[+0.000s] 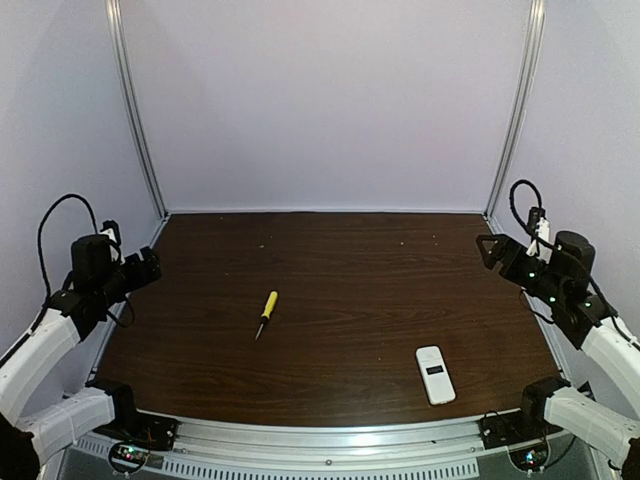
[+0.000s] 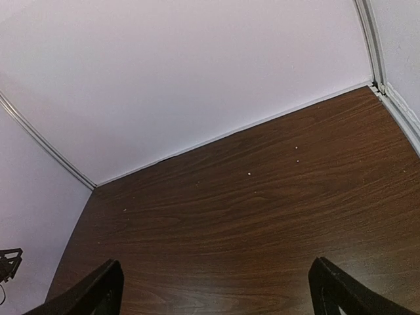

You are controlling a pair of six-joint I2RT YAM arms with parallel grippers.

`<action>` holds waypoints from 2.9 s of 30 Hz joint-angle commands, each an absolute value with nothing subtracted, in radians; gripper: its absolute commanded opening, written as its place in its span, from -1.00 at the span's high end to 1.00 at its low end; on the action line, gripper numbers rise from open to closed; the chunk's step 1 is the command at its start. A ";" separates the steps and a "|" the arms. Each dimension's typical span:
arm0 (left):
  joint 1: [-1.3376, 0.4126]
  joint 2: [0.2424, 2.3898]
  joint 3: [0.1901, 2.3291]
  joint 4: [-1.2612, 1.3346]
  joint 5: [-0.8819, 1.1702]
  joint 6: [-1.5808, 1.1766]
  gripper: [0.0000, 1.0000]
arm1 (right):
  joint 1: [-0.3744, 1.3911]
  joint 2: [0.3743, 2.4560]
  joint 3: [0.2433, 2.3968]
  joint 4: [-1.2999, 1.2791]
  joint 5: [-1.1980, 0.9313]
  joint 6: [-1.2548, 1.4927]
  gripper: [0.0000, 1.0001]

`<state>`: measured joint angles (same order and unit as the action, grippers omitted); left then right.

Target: Unload the batteries from the remote control

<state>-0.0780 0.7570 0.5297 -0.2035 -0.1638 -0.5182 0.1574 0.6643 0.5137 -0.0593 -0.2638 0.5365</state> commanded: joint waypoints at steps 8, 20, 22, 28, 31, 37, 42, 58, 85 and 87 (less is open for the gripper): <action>-0.263 0.823 0.495 -0.219 -0.138 -0.499 -0.95 | 0.179 0.691 0.538 -0.393 -0.284 0.603 -0.99; -0.359 0.834 0.459 -0.218 -0.099 -0.506 -0.95 | 0.587 0.710 0.560 -0.642 0.104 0.765 -0.99; -0.370 0.832 0.452 -0.218 -0.097 -0.507 -0.95 | 0.666 0.742 0.563 -0.648 0.138 0.800 -0.99; -0.408 0.813 0.448 -0.239 -0.104 -0.515 -0.95 | 0.931 0.923 0.619 -0.717 0.275 0.913 -0.99; -0.446 0.797 0.443 -0.250 -0.118 -0.524 -0.95 | 1.065 1.006 0.642 -0.734 0.331 0.983 -0.99; -0.511 0.780 0.431 -0.278 -0.159 -0.545 -0.95 | 1.199 1.123 0.624 -0.780 0.403 1.089 -0.99; -0.535 0.777 0.412 -0.294 -0.187 -0.563 -0.95 | 1.227 1.066 0.538 -0.724 0.378 1.138 -0.99; -0.535 0.734 0.366 -0.301 -0.204 -0.587 -0.95 | 1.277 1.124 0.400 -0.547 0.271 1.159 -0.88; -0.535 0.766 0.371 -0.262 -0.164 -0.569 -0.95 | 1.343 1.195 0.537 -0.520 0.420 1.028 0.20; -0.535 0.775 0.379 -0.225 -0.087 -0.557 -0.95 | 1.343 1.191 0.569 -0.487 0.453 0.960 0.22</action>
